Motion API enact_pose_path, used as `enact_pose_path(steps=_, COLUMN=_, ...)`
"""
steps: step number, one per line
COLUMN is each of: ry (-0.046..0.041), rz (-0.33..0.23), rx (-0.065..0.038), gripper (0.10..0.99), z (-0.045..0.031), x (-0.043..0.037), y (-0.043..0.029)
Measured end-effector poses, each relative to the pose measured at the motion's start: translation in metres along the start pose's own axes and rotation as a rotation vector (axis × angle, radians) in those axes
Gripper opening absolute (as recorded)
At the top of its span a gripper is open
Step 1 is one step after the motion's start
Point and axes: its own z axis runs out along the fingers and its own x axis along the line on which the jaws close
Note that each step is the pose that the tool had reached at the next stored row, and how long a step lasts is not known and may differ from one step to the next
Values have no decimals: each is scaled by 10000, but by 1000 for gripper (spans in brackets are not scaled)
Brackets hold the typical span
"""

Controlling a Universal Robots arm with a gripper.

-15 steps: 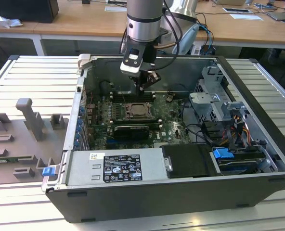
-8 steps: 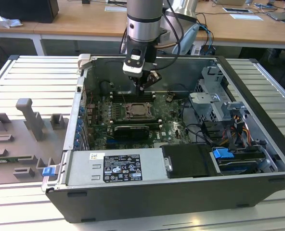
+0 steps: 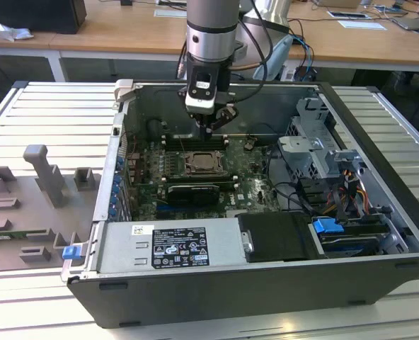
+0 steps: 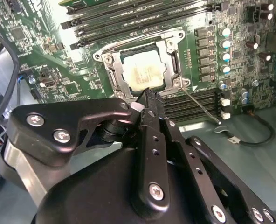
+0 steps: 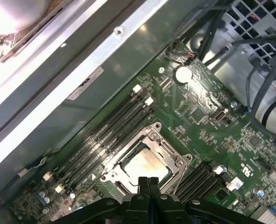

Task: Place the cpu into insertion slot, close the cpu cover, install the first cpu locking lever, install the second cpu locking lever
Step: 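Install the first cpu locking lever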

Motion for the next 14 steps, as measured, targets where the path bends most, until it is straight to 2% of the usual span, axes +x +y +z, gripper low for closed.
enact_pose_path(steps=2, ry=7, rz=-325, rx=-1, gripper=106, z=0, x=0, y=0)
enact_pose_path(steps=5, ry=26, rz=-1230, rx=-5, gripper=106, z=0, x=0, y=0)
enact_pose_path(steps=9, ry=45, rz=-2138, rx=-10, gripper=106, z=0, x=0, y=0)
enact_pose_path(steps=10, ry=53, rz=-2526, rx=-11, gripper=106, z=0, x=0, y=0)
enact_pose_path(steps=14, ry=67, rz=-3157, rx=-14, gripper=106, z=0, x=0, y=0)
